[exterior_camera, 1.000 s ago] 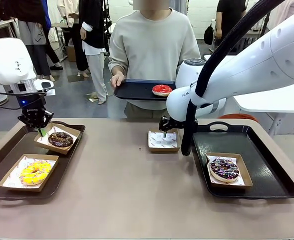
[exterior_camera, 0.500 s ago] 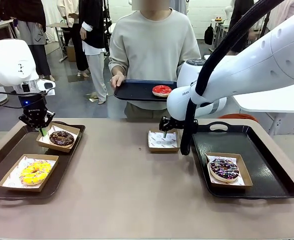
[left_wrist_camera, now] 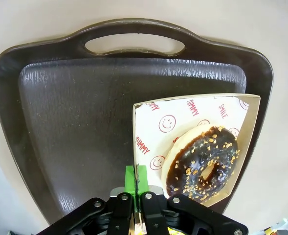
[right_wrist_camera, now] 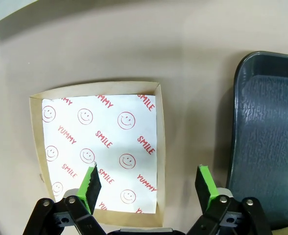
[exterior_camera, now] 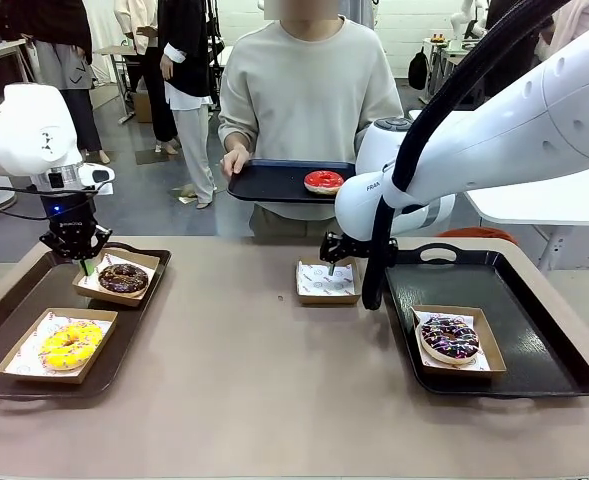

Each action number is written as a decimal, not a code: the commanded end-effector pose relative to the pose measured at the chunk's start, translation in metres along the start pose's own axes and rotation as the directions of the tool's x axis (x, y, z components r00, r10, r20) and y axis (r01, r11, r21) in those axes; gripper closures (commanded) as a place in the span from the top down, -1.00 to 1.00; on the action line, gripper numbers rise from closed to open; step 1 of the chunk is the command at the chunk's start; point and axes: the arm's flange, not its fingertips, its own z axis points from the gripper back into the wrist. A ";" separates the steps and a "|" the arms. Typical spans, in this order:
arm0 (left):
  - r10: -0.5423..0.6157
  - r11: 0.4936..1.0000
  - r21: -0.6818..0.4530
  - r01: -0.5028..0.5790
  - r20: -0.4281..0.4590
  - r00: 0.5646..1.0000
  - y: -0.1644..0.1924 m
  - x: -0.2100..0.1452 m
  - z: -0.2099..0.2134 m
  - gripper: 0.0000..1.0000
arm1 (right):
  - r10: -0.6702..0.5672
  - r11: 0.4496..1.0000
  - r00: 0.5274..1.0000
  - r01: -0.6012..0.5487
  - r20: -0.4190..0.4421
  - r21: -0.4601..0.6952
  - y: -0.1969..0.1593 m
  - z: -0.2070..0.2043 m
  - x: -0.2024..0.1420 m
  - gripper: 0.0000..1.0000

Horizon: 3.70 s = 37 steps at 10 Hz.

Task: Individually package the donuts and arrange them on the tray.
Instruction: Place the picked Paper togo box on the Handle tray while simultaneously picking up another Paper togo box from the table with the other hand.

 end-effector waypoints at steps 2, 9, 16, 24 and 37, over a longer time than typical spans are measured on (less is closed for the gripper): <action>0.022 0.999 0.035 -0.021 -0.008 1.000 -0.004 0.006 0.002 -0.97 | 0.003 1.000 1.000 -0.003 0.001 0.026 -0.007 0.000 -0.004 1.00; 0.009 0.999 0.031 -0.008 -0.024 1.000 -0.006 0.007 0.001 1.00 | 0.006 0.999 1.000 -0.005 -0.023 0.044 -0.008 0.001 -0.005 -1.00; -0.003 1.000 0.010 0.004 -0.042 0.999 -0.004 0.006 0.004 1.00 | -0.008 0.999 1.000 0.009 -0.025 0.042 -0.010 0.001 -0.005 -1.00; -0.142 0.877 -0.452 0.163 0.081 0.987 0.050 -0.117 0.074 1.00 | 0.028 0.995 0.999 -0.026 -0.025 0.100 -0.019 0.116 -0.032 -1.00; 0.168 0.283 -0.959 0.018 0.068 0.983 0.184 -0.249 0.029 1.00 | -0.022 0.998 0.998 0.026 -0.064 0.056 -0.023 0.175 0.012 -1.00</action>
